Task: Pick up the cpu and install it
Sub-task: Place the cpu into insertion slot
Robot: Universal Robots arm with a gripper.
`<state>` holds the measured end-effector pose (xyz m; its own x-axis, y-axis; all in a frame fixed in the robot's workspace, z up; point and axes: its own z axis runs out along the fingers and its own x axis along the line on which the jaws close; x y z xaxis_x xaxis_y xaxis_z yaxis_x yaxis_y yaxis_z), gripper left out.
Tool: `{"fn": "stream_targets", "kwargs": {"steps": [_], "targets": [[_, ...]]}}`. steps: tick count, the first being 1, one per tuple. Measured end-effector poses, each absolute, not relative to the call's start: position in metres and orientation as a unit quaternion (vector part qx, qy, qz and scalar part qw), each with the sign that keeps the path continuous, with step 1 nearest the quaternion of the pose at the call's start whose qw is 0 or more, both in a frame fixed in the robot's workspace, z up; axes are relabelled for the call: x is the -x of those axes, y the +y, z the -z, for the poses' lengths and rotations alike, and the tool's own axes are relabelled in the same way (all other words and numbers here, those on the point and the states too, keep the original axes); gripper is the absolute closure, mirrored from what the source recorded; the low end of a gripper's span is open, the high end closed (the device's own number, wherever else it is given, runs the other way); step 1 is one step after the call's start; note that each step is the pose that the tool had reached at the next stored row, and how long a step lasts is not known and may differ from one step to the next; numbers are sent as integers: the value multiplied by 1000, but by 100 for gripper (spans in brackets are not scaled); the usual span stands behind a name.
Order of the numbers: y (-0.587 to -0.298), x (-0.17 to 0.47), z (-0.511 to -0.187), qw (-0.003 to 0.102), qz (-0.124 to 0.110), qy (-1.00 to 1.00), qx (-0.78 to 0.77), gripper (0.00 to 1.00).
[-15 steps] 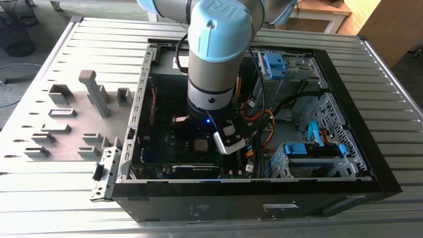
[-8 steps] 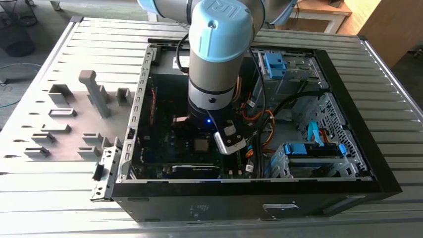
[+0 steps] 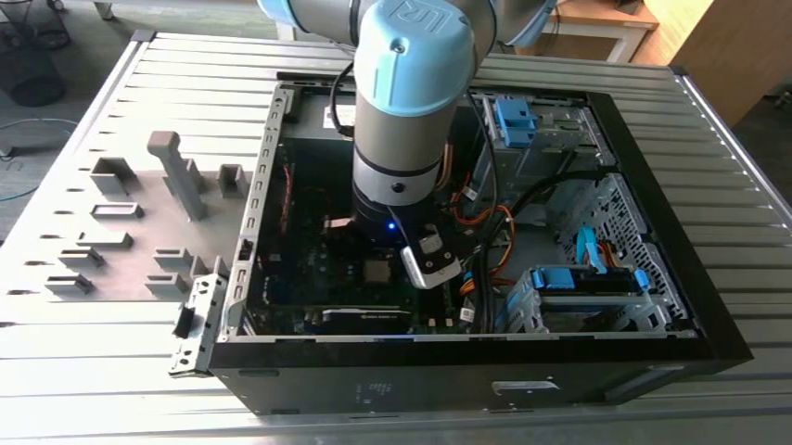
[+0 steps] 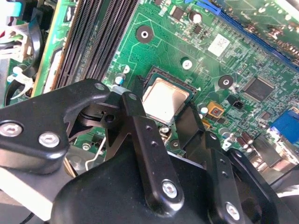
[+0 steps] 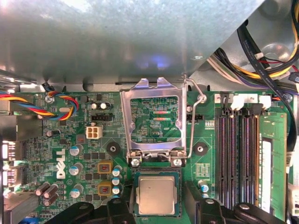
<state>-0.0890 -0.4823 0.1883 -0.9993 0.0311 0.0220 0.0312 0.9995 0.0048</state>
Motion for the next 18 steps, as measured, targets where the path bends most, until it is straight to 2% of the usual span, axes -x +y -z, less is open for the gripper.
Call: {"fn": "stream_targets", "kwargs": {"steps": [10, 18], "targets": [[-482, 89, -205, 11, 2, -1000, 16, 46], [-482, 89, -206, 11, 2, -1000, 16, 46]]}}
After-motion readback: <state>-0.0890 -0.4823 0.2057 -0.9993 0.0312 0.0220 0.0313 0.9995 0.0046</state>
